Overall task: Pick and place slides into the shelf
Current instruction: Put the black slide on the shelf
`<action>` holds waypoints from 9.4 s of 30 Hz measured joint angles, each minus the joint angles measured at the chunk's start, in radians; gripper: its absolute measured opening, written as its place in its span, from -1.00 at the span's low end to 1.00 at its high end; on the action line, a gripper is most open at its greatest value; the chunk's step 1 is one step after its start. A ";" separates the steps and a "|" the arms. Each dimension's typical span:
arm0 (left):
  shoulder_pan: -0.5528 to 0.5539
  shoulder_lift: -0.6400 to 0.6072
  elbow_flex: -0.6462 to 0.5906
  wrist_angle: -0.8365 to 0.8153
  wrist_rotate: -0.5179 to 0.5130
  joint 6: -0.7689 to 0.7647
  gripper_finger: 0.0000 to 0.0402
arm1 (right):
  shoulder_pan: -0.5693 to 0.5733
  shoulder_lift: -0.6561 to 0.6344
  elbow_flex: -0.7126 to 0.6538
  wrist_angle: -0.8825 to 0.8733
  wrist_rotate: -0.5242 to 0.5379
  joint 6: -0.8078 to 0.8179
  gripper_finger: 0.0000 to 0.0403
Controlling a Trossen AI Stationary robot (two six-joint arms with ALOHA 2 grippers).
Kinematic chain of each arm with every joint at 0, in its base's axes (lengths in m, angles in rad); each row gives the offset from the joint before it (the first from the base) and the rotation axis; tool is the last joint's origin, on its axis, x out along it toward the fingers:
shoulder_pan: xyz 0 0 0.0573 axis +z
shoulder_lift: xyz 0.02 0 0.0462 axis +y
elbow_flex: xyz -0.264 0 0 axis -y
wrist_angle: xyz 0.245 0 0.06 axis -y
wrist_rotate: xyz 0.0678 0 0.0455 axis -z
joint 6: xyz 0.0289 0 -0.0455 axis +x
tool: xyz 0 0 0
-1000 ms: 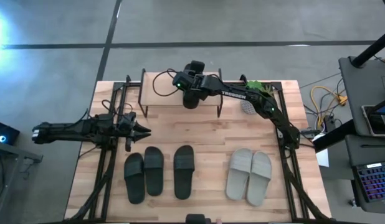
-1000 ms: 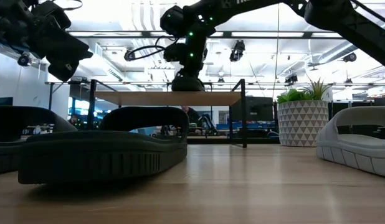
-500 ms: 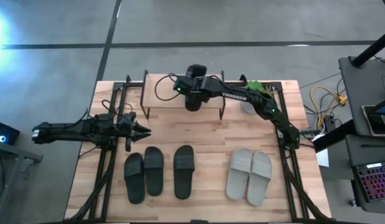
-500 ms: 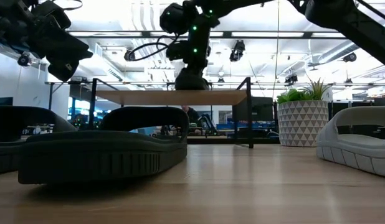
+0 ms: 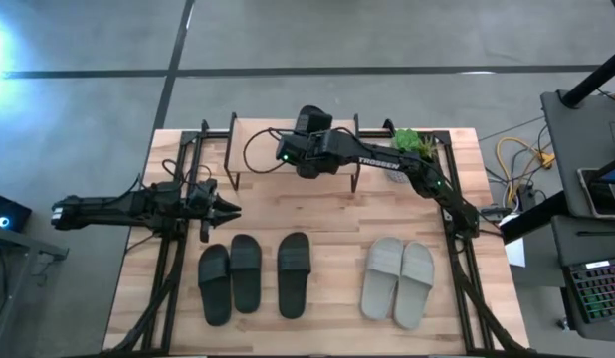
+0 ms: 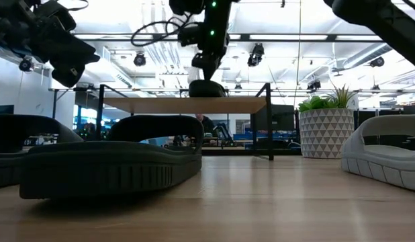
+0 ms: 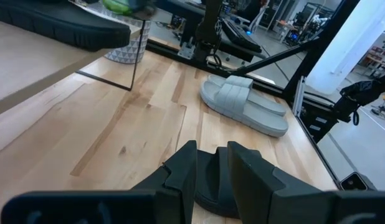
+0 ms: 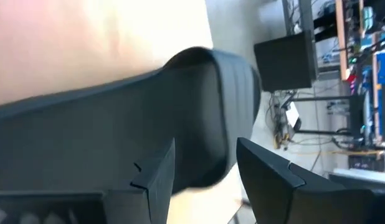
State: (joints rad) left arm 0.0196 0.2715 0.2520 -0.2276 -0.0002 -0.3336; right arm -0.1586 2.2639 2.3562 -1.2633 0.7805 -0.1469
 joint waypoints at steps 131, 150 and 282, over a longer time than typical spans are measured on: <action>-0.697 1.941 1.798 -1.305 -0.590 -0.466 -0.88 | 0.294 -1.635 -1.461 0.241 -0.189 0.487 -0.23; -0.649 1.972 1.802 -1.231 -0.629 -0.561 -0.63 | 0.293 -1.635 -1.461 0.215 -0.178 0.506 -0.25; 0.505 1.345 1.056 -0.156 -0.553 1.048 -0.94 | 0.289 -1.511 -1.463 0.206 -0.037 0.558 -0.43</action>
State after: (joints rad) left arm 0.5243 1.6161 1.3083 -0.3836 -0.5533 0.7146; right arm 0.1303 0.7533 0.8935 -1.0573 0.7432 0.4110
